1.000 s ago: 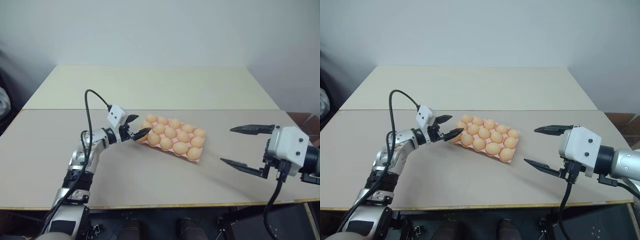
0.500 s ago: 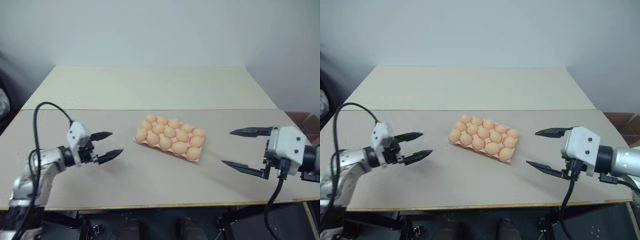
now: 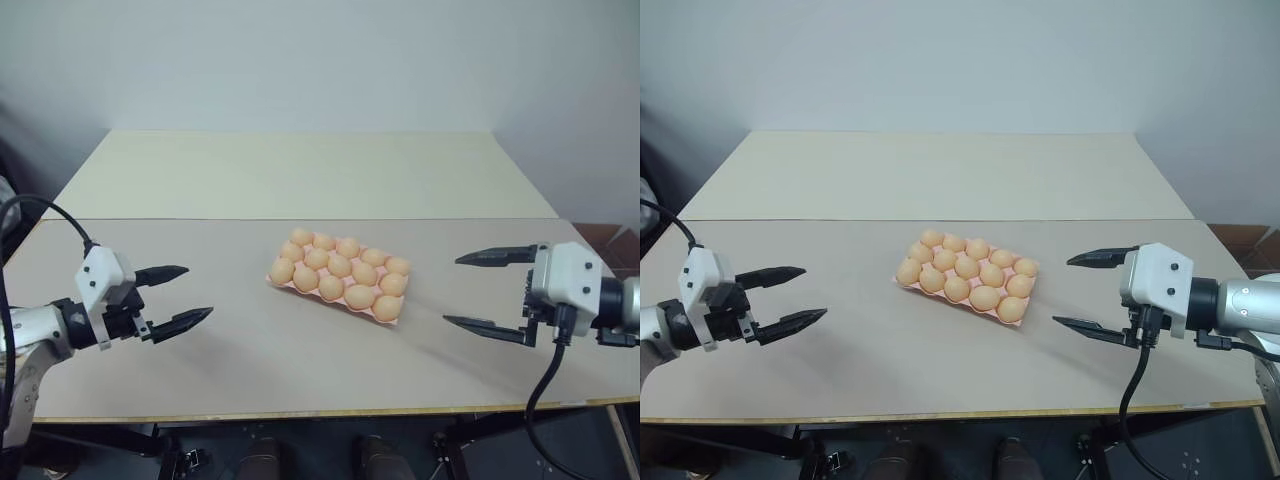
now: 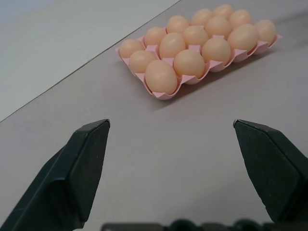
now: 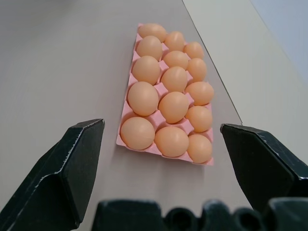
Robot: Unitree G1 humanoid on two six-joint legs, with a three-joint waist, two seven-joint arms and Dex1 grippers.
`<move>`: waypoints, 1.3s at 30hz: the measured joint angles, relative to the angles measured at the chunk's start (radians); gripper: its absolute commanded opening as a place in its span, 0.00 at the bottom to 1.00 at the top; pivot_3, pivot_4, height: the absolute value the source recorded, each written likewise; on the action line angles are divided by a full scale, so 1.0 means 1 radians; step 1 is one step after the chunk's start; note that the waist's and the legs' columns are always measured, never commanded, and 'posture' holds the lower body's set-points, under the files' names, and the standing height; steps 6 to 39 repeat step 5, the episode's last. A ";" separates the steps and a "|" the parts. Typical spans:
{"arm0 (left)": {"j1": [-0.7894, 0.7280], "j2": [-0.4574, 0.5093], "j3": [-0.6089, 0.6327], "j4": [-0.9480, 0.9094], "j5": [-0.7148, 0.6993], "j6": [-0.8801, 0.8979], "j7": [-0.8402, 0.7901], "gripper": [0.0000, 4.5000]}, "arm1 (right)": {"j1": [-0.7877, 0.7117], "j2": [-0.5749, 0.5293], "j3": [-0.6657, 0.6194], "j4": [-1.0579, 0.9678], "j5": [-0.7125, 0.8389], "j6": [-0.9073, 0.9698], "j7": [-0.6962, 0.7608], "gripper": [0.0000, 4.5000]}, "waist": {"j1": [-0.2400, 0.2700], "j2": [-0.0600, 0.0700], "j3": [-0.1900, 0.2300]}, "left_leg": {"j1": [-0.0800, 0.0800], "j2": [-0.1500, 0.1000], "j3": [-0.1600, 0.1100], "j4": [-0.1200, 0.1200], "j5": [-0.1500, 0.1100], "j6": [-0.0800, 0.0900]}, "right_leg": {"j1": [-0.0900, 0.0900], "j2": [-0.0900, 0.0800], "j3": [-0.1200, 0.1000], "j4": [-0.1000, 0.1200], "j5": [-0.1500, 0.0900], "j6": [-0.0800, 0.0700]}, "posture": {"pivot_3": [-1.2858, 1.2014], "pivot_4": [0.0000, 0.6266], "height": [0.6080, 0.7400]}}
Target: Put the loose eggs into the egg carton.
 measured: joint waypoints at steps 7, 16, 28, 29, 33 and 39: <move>0.035 -0.001 0.033 -0.067 -0.022 0.027 0.026 1.00 | 0.000 0.000 0.007 0.019 -0.001 -0.006 0.013 1.00 | 0.001 0.000 0.000 | 0.001 0.000 0.000 0.001 0.000 0.000 | 0.000 0.000 0.000 0.000 0.000 0.000 | 0.52 0.24 1.00; 0.035 -0.001 0.033 -0.067 -0.022 0.027 0.026 1.00 | 0.000 0.000 0.007 0.019 -0.001 -0.006 0.013 1.00 | 0.001 0.000 0.000 | 0.001 0.000 0.000 0.001 0.000 0.000 | 0.000 0.000 0.000 0.000 0.000 0.000 | 0.52 0.24 1.00; 0.035 -0.001 0.033 -0.067 -0.022 0.027 0.026 1.00 | 0.000 0.000 0.007 0.019 -0.001 -0.006 0.013 1.00 | 0.001 0.000 0.000 | 0.001 0.000 0.000 0.001 0.000 0.000 | 0.000 0.000 0.000 0.000 0.000 0.000 | 0.52 0.24 1.00; 0.035 -0.001 0.033 -0.067 -0.022 0.027 0.026 1.00 | 0.000 0.000 0.007 0.019 -0.001 -0.006 0.013 1.00 | 0.001 0.000 0.000 | 0.001 0.000 0.000 0.001 0.000 0.000 | 0.000 0.000 0.000 0.000 0.000 0.000 | 0.52 0.24 1.00; 0.035 -0.001 0.033 -0.067 -0.022 0.027 0.026 1.00 | 0.000 0.000 0.007 0.019 -0.001 -0.006 0.013 1.00 | 0.001 0.000 0.000 | 0.001 0.000 0.000 0.001 0.000 0.000 | 0.000 0.000 0.000 0.000 0.000 0.000 | 0.52 0.24 1.00; 0.035 -0.001 0.033 -0.067 -0.022 0.027 0.026 1.00 | 0.000 0.000 0.007 0.019 -0.001 -0.006 0.013 1.00 | 0.001 0.000 0.000 | 0.001 0.000 0.000 0.001 0.000 0.000 | 0.000 0.000 0.000 0.000 0.000 0.000 | 0.52 0.24 1.00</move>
